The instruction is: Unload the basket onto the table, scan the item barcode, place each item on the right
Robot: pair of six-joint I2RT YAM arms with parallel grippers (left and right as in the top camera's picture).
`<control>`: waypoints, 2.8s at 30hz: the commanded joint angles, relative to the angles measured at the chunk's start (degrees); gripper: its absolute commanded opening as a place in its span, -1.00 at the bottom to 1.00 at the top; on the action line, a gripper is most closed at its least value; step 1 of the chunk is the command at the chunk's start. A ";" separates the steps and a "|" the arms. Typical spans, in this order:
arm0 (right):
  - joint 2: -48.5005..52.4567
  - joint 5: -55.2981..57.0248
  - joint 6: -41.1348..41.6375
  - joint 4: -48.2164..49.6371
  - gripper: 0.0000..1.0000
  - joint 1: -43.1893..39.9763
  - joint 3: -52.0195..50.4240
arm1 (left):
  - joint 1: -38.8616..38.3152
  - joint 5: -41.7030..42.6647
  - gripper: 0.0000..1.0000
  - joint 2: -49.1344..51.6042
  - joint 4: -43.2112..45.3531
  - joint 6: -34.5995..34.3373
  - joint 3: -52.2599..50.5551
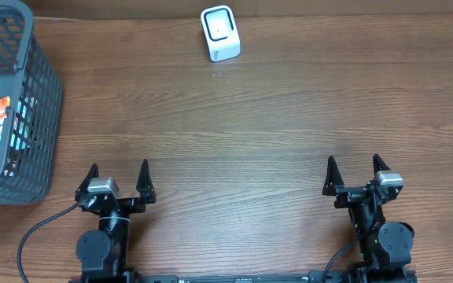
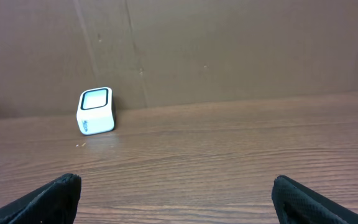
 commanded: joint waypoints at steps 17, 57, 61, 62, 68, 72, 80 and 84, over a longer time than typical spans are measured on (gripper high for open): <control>-0.55 0.11 -0.24 0.15 1.00 -0.07 -0.61 | -0.28 0.15 1.00 -0.48 1.18 0.07 -0.09; -0.55 0.11 -0.24 0.15 1.00 -0.07 -0.61 | -0.28 -2.95 1.00 13.44 -25.49 5.92 39.54; -0.55 0.11 -0.22 0.15 1.00 -0.07 -0.61 | -0.28 -2.80 1.00 22.60 -33.42 6.14 49.92; -0.55 0.11 -0.24 0.15 1.00 -0.07 -0.61 | -0.28 -2.80 1.00 24.74 -35.30 6.14 52.33; -0.55 0.11 -0.24 0.15 1.00 -0.07 -0.61 | -0.28 -2.34 1.00 38.93 -48.43 6.12 67.76; -0.55 0.11 -0.22 0.15 1.00 -0.07 -0.61 | -0.39 -1.22 0.99 48.19 -58.88 6.10 77.70; -0.55 0.11 -0.24 0.15 1.00 -0.07 -0.61 | -0.39 3.61 0.99 58.51 -63.80 6.10 84.46; -0.55 0.11 -0.24 0.15 1.00 -0.07 -0.61 | -0.39 3.63 1.00 60.43 -63.84 6.05 84.46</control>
